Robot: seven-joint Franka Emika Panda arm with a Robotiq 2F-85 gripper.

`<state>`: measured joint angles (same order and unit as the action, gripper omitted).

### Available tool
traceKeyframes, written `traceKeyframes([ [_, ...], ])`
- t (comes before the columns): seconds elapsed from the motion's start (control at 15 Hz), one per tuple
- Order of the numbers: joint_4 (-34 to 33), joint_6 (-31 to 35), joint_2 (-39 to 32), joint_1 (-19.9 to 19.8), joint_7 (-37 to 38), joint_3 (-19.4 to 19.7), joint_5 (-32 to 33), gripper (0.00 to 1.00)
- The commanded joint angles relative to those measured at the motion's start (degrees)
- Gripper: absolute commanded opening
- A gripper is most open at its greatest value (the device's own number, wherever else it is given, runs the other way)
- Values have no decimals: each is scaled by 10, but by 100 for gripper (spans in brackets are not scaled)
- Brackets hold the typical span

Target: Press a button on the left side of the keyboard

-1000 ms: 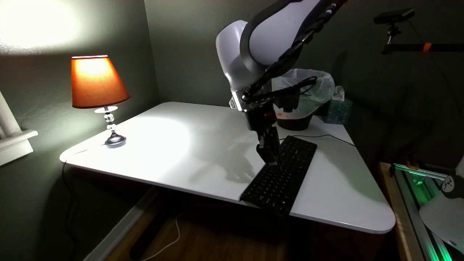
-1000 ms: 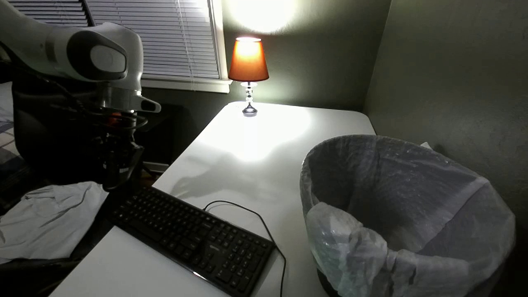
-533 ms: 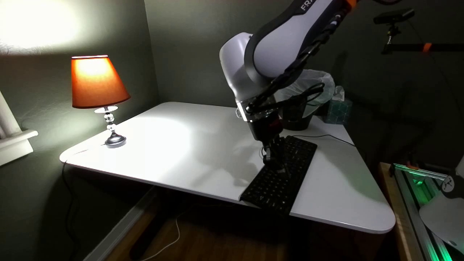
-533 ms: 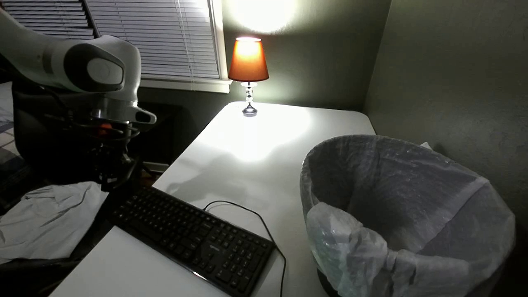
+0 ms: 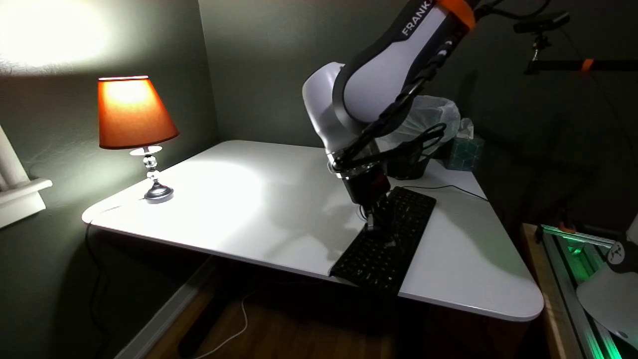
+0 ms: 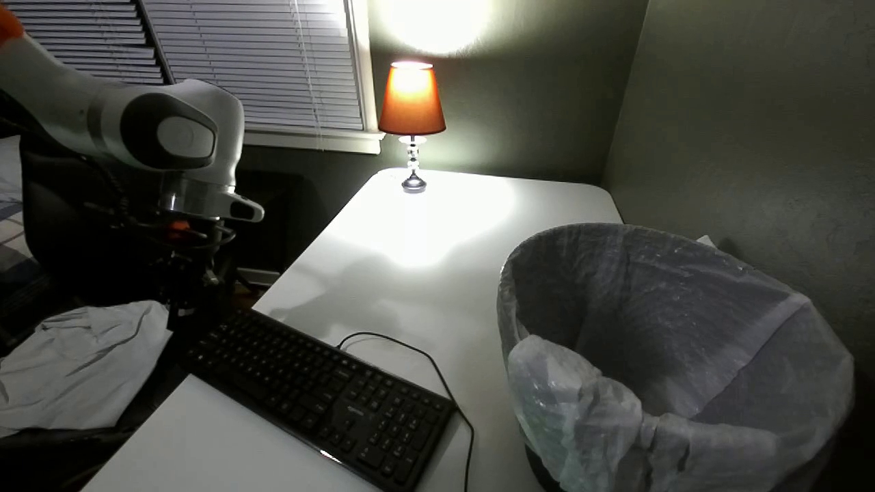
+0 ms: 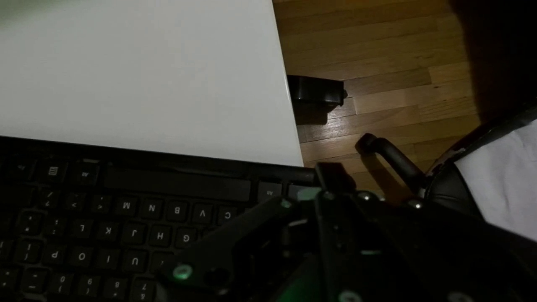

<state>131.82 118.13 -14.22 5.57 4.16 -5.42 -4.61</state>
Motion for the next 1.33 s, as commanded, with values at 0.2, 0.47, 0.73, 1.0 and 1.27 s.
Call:
traceKeyframes([
  [0.2,-26,-6,-43,-9,-9,3,-17,0],
  [0.47,-49,-13,-68,-15,-21,2,-23,0],
  [0.73,-65,-18,-86,-17,-26,1,-29,0],
  [1.0,-79,-18,-102,-18,-30,0,-36,0],
  [1.27,-91,-17,-116,-16,-27,1,-36,0],
])
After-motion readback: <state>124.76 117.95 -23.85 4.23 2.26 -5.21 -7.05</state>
